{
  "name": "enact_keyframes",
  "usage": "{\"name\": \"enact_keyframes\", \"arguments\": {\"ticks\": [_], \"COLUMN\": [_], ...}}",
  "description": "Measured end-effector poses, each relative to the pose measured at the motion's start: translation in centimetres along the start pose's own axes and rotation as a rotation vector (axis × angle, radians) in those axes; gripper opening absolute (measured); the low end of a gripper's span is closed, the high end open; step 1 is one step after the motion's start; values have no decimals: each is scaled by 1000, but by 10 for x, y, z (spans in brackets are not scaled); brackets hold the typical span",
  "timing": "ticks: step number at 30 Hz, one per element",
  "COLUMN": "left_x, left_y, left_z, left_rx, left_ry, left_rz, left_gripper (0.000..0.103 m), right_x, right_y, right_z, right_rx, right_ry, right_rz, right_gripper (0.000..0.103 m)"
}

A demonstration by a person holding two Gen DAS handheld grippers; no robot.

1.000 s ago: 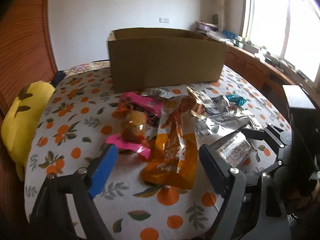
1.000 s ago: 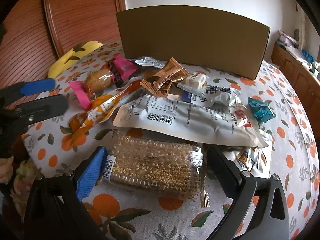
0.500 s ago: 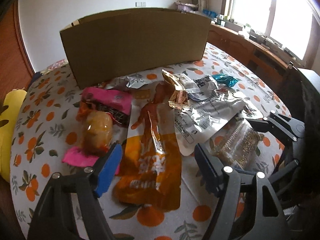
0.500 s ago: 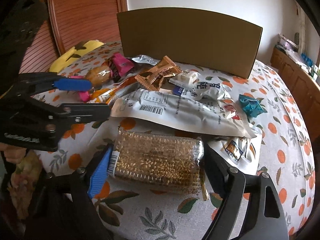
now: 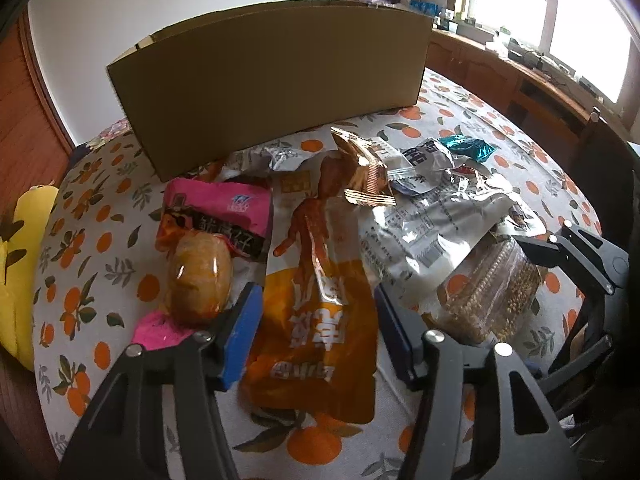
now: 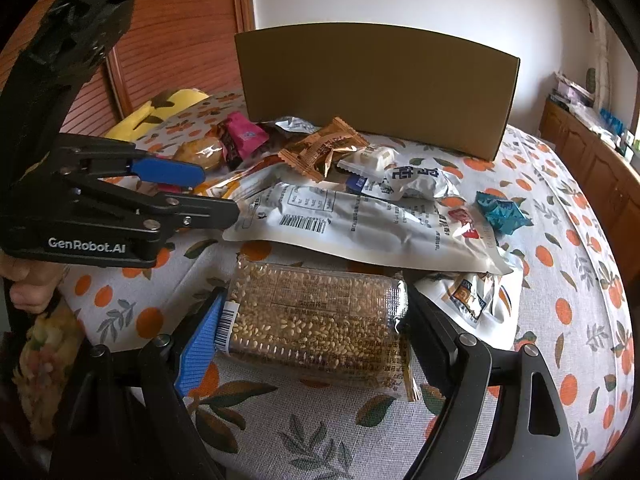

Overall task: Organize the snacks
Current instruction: 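Lower the left tool to the orange jerky pouch while the right tool approaches the clear grain bar pack, then close the left tool on the orange pouch while the right tool grasps the grain bar pack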

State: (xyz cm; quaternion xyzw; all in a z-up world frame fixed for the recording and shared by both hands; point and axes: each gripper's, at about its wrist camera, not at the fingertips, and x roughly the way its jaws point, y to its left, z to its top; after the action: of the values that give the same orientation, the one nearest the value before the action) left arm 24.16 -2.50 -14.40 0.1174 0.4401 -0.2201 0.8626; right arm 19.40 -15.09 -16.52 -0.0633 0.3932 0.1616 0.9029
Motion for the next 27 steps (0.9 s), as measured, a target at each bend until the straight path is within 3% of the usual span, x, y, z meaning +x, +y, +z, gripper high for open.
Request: {"name": "enact_keyframes", "arguments": {"ticks": [5,13,15,17,22,27], "left_x": [8,22,22,20,10,-5], "left_y": [0,1,1,-1,-3,-3], "left_z": [13,13,12,11,5,-8], "left_rx": [-27,-35,-39,-24,-29,-48], "left_ry": [17,48,43,36,13,-2], "left_rz": [0,-3,-11,-7,37,-4], "left_gripper": [69,71,68,55,50,50], "right_x": [0,0,0,0,1,1], "right_y": [1,1,1,1,1,1], "right_z": [1,-1,0,0,-1,-1], "right_rx": [0,-2,-2,-4,-8,-17], "right_ry": [-7,-16,-19,-21,-21,-16], "right_rz": [-1,-2,-4,-5,-4,-2], "right_gripper": [86,86,86,86,87,87]}}
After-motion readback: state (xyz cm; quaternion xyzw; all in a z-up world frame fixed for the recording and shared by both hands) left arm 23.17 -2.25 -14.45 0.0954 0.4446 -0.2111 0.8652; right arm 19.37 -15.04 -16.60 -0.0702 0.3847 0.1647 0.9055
